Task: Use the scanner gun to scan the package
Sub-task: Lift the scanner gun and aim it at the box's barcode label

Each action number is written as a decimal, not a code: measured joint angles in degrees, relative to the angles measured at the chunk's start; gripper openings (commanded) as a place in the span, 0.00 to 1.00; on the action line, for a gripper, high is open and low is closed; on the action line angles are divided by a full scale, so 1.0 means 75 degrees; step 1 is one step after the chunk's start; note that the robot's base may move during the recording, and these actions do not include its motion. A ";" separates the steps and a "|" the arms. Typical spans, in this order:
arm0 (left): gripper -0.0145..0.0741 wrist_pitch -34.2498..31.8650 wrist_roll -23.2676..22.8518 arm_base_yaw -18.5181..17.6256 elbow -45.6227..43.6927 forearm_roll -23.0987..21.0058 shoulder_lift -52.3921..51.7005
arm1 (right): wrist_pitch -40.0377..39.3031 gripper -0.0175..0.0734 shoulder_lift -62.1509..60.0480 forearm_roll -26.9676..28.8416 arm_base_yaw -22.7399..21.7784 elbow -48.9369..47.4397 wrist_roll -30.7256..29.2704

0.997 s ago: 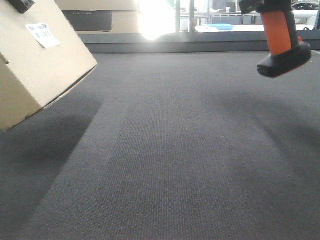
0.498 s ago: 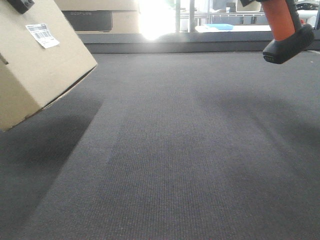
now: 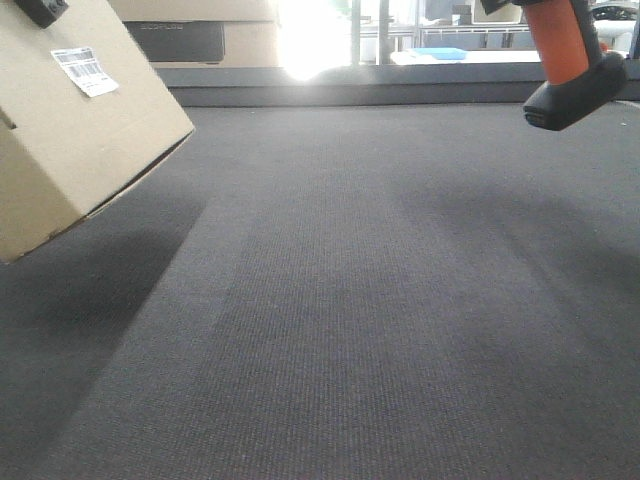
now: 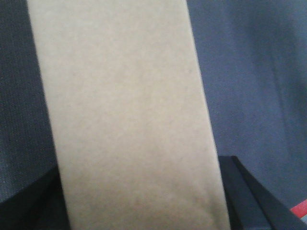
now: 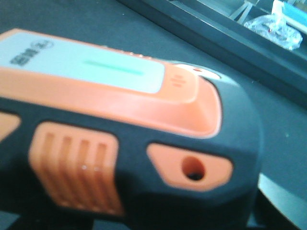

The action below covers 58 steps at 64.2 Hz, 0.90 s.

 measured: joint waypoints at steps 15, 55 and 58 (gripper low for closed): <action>0.04 0.0000 0.0000 0.0000 0.0000 0.0000 0.0000 | 0.0000 0.02 0.0000 0.1836 0.0000 0.0000 0.0000; 0.04 0.0000 0.0000 0.0000 0.0000 0.0013 0.0000 | -0.2393 0.02 -0.0210 0.3289 0.0000 0.1812 0.0154; 0.04 0.0000 0.0000 0.0000 0.0000 0.0013 0.0000 | -0.2615 0.02 -0.0224 0.3292 0.0000 0.1941 0.0265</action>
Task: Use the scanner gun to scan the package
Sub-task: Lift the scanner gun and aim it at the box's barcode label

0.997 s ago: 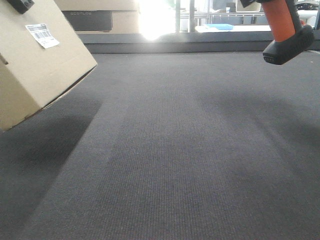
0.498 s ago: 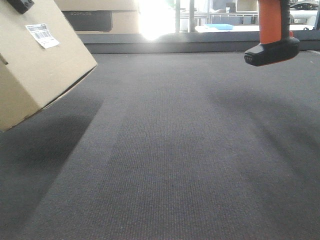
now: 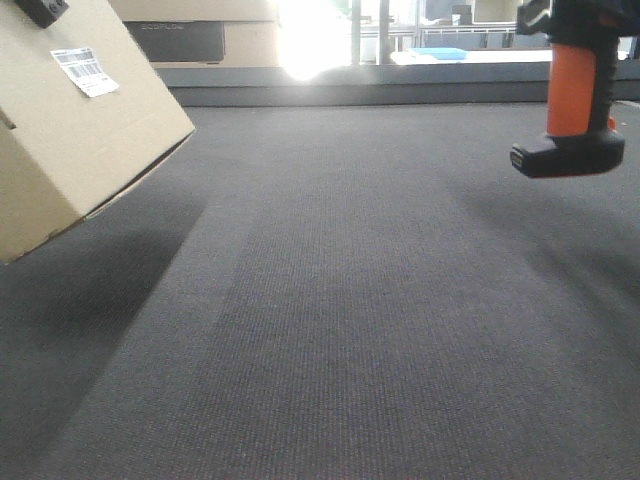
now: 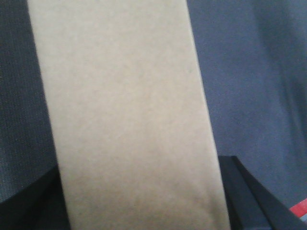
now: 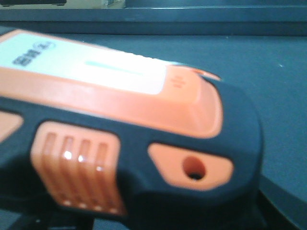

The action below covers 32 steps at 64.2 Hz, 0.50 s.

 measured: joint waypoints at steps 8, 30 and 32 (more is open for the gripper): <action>0.04 0.0000 0.0000 0.0000 0.0000 0.0000 0.0000 | -0.0486 0.02 0.0001 0.0032 0.0000 0.0272 0.0167; 0.04 0.0016 0.0000 0.0000 0.0000 0.0000 0.0000 | -0.1157 0.02 0.0509 -0.0641 -0.0059 0.0370 0.0600; 0.04 0.0016 0.0000 0.0000 0.0000 0.0000 0.0000 | -0.1200 0.02 0.0580 -0.0801 -0.0059 0.0375 0.0685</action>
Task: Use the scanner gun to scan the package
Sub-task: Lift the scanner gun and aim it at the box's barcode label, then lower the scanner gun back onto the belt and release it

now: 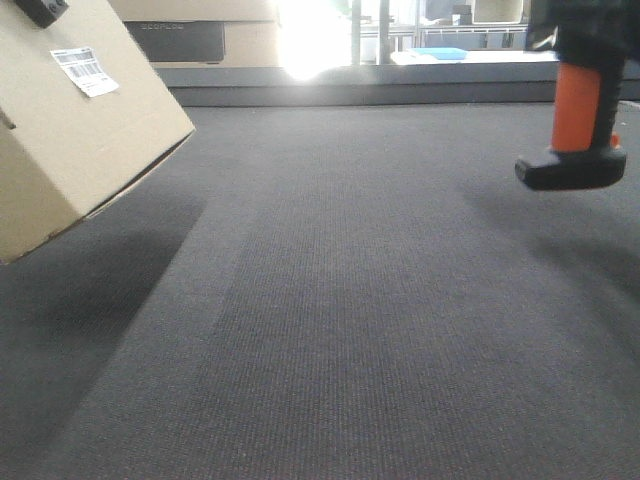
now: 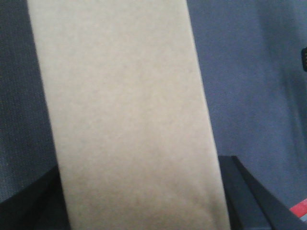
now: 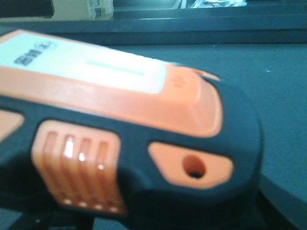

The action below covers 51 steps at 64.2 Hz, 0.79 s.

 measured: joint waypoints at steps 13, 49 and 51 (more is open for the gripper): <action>0.04 0.0000 0.0000 0.0000 0.0000 0.0000 0.0000 | -0.0193 0.02 0.0396 -0.0783 0.0000 0.0000 0.0623; 0.04 0.0000 0.0000 0.0000 0.0000 0.0000 0.0000 | -0.0447 0.02 0.1050 -0.0917 0.0000 0.0000 0.0742; 0.04 0.0000 0.0000 0.0000 0.0000 0.0000 0.0000 | -0.0464 0.02 0.1061 -0.0917 0.0000 0.0000 0.0742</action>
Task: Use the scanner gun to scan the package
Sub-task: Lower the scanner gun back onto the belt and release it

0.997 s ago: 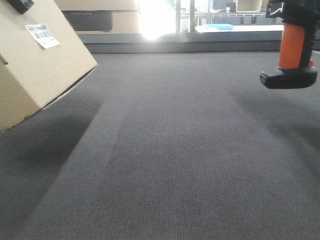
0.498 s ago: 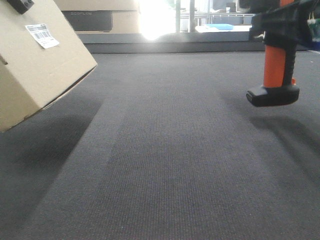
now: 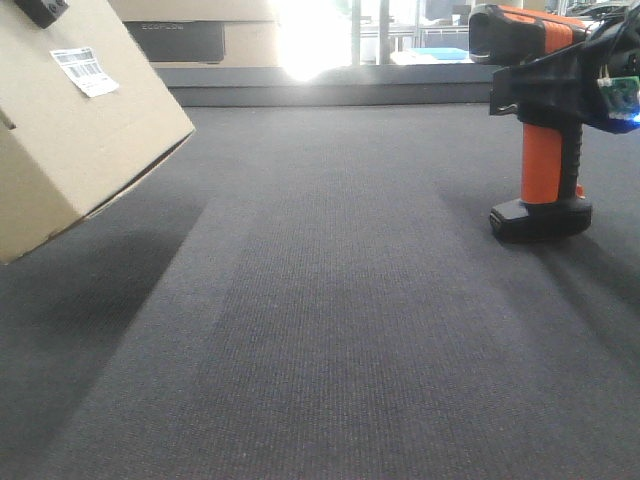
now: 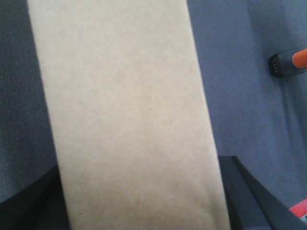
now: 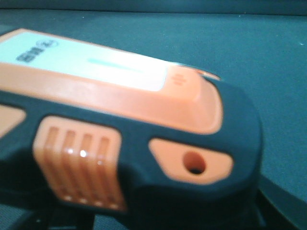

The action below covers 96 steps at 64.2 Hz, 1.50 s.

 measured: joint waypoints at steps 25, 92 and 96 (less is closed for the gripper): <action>0.04 0.0000 0.0000 0.0000 0.0000 0.0000 0.0000 | -0.0094 0.04 0.0037 0.0000 0.0000 0.0000 0.0016; 0.04 0.0173 0.0000 0.0000 0.0000 -0.0014 0.0000 | 0.1908 0.81 -0.0575 0.0136 0.0000 -0.0015 0.0031; 0.04 0.0173 0.0000 0.0000 0.0000 -0.0014 0.0000 | 0.2265 0.81 -0.0810 0.0136 0.0000 -0.0015 0.0031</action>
